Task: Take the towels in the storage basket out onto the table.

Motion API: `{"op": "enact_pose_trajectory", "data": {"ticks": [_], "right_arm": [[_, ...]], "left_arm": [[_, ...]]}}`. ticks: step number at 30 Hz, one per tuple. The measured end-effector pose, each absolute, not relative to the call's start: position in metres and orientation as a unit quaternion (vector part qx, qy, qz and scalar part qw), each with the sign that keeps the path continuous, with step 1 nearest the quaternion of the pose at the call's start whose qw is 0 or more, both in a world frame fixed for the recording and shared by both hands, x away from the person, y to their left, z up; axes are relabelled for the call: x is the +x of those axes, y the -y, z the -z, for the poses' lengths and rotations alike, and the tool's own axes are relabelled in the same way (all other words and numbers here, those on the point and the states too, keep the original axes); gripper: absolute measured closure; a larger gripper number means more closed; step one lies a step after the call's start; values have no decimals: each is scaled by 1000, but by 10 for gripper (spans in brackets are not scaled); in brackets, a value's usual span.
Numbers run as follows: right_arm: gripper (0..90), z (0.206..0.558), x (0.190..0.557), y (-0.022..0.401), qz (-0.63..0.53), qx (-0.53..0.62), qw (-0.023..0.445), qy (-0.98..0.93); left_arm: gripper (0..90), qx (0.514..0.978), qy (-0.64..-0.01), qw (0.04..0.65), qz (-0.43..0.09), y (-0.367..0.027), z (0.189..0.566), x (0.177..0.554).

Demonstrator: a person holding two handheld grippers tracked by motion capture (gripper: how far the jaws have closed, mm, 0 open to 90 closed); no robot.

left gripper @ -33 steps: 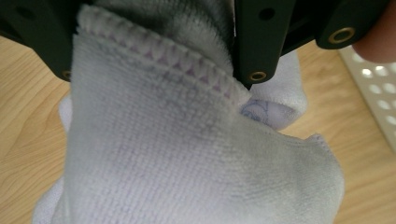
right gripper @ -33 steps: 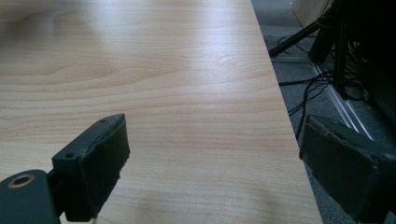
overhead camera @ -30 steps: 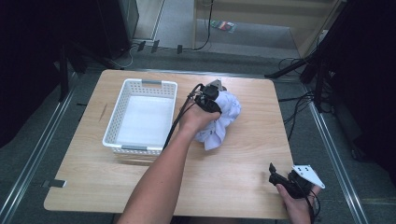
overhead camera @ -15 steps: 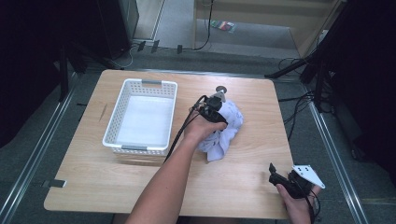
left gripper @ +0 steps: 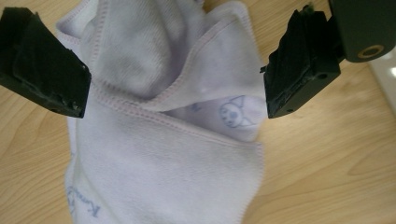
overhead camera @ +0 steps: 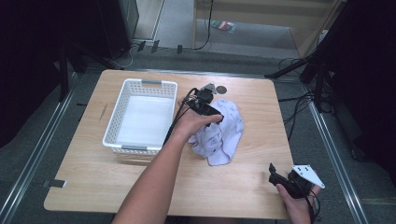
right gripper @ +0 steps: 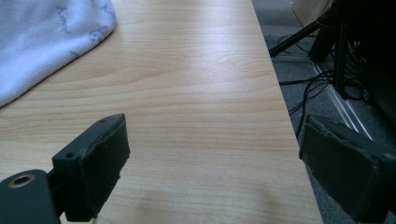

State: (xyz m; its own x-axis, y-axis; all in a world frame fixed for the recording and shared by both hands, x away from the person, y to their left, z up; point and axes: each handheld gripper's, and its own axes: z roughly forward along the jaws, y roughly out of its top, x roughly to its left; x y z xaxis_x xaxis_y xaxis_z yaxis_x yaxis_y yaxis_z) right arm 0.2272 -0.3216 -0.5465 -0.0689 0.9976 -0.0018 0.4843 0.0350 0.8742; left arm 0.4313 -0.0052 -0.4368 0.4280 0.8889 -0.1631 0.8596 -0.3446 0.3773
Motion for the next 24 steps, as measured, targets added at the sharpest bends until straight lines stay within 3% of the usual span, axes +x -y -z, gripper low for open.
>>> {"op": "enact_pose_trajectory", "data": {"ticks": [11, 24], "right_arm": [[83, 546, 227, 322, -370, 588, 346, -630], [84, 547, 228, 321, -366, 588, 348, -632]], "left_arm": [[83, 806, -551, 208, -65, -35, 416, 429], [83, 779, -586, 205, -88, -114, 408, 421]]}}
